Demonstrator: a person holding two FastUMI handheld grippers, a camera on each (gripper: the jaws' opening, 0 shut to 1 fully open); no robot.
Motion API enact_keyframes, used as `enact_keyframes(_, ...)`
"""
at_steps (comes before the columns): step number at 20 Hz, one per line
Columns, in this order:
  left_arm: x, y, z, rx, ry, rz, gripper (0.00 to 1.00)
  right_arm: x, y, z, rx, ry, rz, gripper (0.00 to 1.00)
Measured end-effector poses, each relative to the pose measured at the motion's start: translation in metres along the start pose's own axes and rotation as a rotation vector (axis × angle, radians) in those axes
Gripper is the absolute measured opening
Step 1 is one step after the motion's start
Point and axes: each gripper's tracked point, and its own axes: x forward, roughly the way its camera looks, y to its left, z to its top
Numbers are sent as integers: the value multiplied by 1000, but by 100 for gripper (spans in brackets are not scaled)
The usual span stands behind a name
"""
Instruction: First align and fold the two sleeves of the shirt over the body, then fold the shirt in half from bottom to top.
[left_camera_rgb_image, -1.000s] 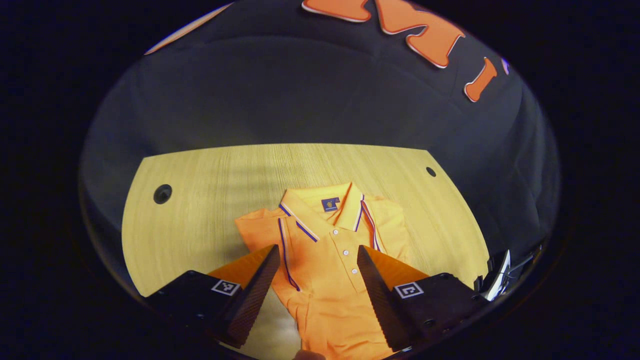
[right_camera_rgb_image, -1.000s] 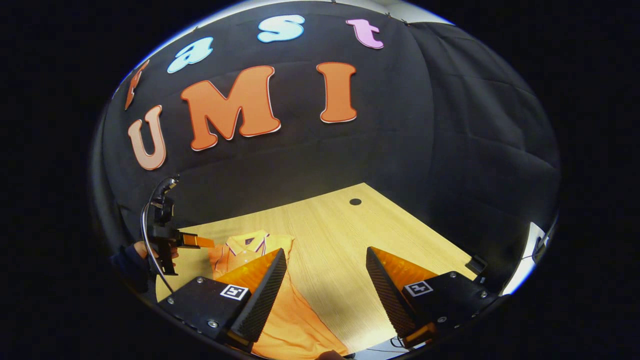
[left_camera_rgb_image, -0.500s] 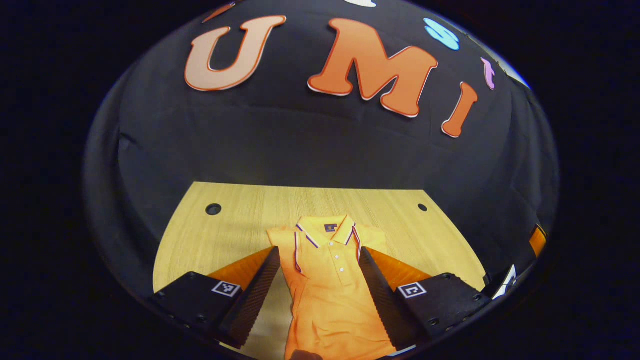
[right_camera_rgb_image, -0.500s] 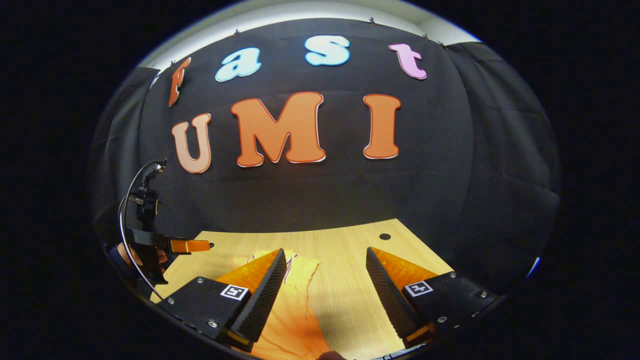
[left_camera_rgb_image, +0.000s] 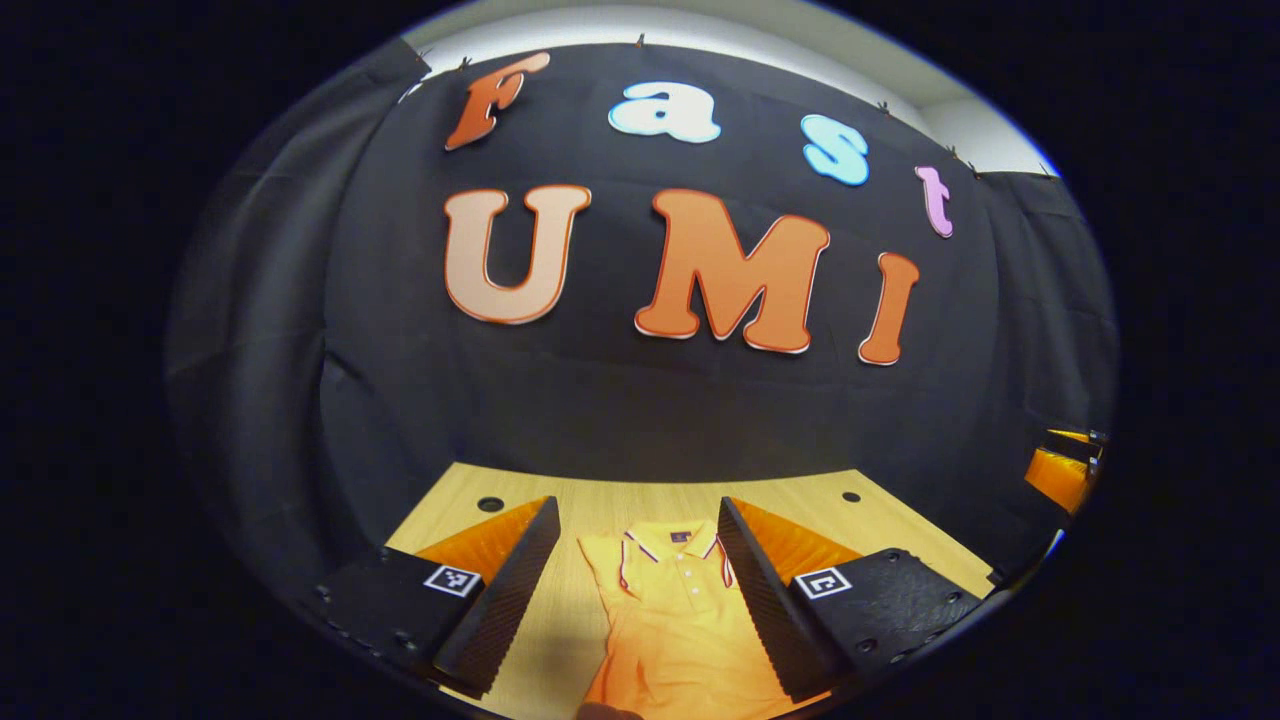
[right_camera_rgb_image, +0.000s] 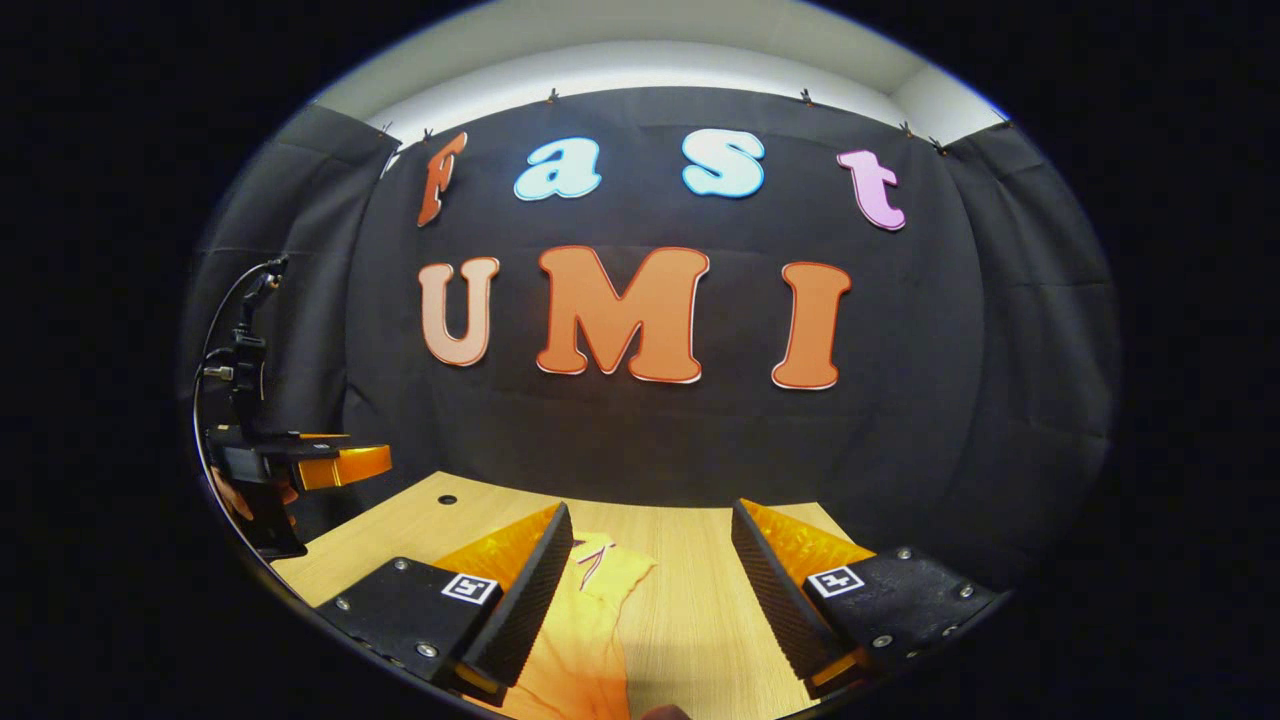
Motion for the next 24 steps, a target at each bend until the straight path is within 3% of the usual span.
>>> enact_keyframes(5, -57, -5, 20, 1, -105, 62, 98, -19, 8, -5, 11, -36, 62, 97)
enact_keyframes(8, -88, -7, 37, 28, -211, 87, 97, -25, 6, -10, 10, -60, 65, 100)
enact_keyframes(10, -98, -7, 39, 54, -237, 101, 97, -25, 3, -25, 16, -33, 57, 96)
enact_keyframes(13, -111, -27, -8, 42, -128, 91, 98, -25, 2, -66, 35, 76, 59, 97)
enact_keyframes(18, -106, -14, -102, 82, 150, 106, 98, -37, 4, -149, 90, 323, 58, 97)
enact_keyframes(24, -110, -4, -199, 25, 448, 98, 98, -56, 17, -237, 120, 587, 76, 97)
